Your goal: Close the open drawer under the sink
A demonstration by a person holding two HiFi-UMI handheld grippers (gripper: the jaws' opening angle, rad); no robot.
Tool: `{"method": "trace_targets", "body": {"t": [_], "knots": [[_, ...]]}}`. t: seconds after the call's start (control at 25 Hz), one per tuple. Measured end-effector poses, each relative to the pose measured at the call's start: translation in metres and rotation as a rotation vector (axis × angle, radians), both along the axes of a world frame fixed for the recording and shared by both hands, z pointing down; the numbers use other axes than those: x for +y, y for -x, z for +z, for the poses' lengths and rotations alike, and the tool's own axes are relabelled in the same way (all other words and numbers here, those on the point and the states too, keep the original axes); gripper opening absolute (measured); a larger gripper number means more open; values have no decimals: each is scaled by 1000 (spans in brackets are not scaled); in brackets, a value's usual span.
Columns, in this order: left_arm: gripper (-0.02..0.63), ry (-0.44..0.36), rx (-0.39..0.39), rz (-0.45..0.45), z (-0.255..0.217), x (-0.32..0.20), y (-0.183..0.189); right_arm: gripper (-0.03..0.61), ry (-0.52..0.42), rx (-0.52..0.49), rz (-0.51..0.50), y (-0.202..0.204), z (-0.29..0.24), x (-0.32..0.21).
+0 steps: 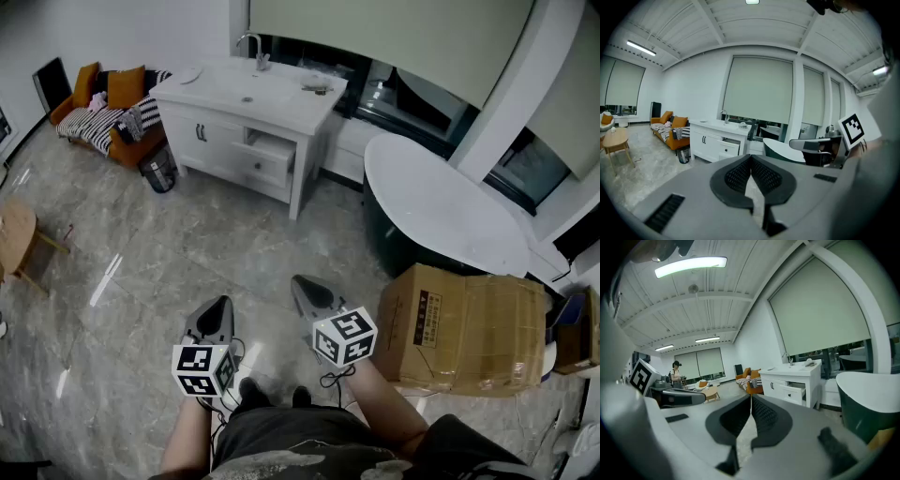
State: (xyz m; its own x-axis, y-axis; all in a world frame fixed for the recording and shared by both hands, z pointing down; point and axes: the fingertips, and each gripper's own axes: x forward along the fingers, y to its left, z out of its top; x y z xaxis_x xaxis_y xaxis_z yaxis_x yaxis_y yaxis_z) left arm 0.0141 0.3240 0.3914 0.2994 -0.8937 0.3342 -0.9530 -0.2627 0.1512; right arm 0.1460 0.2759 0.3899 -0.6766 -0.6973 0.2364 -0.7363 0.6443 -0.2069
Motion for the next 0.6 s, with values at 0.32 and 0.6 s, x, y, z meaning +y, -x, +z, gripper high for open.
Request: {"method": "trace_targets", "body": {"t": [0.32,0.6], "knots": [[15,-32,-26,40,-10,1,-21,29,-4,12,5,-13,0,3],[14,-33,-30,52,-9,-3,-12,29,-11,20,6,1,-3,4]]}}
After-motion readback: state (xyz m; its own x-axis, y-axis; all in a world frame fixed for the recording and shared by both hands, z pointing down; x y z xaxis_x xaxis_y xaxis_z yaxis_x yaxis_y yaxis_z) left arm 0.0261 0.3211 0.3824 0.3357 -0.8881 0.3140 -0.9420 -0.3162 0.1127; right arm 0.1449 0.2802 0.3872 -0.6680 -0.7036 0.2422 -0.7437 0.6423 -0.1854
